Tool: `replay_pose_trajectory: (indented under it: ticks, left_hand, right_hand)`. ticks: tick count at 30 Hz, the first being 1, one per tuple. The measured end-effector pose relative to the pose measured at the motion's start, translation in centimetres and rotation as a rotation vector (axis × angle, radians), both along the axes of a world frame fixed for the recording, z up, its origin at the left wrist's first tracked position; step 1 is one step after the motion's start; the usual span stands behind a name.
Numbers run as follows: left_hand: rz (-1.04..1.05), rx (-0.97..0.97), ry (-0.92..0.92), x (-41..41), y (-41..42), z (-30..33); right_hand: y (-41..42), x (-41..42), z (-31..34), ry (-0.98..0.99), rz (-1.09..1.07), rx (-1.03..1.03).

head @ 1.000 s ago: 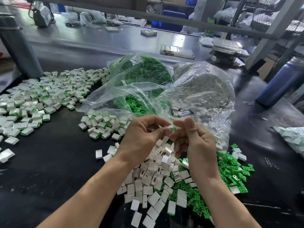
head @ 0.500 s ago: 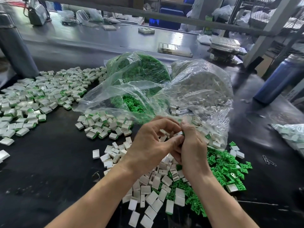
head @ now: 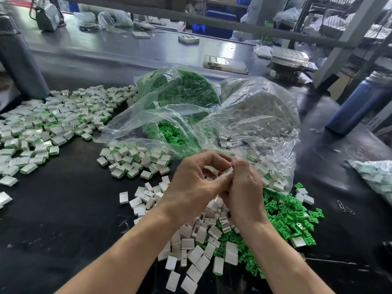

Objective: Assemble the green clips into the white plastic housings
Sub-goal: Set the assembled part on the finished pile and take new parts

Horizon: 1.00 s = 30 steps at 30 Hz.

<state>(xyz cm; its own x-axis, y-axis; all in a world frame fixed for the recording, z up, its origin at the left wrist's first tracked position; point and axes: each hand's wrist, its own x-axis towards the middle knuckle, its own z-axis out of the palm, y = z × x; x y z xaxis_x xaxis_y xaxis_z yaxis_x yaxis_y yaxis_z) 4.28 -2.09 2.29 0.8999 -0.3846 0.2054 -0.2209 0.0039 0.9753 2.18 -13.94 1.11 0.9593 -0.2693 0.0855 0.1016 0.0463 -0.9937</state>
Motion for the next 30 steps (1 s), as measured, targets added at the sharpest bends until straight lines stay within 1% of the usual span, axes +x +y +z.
replay_pose_trajectory:
  ticks: [17,30]
  left_hand:
    - [-0.008,0.029,-0.037,0.14,0.53,-0.14]
    - [0.002,0.035,-0.067,0.24,0.46,-0.04]
  right_hand:
    - [0.06,0.25,-0.34,-0.042,0.043,0.071]
    - [0.16,-0.02,-0.03,-0.079,-0.003,-0.066]
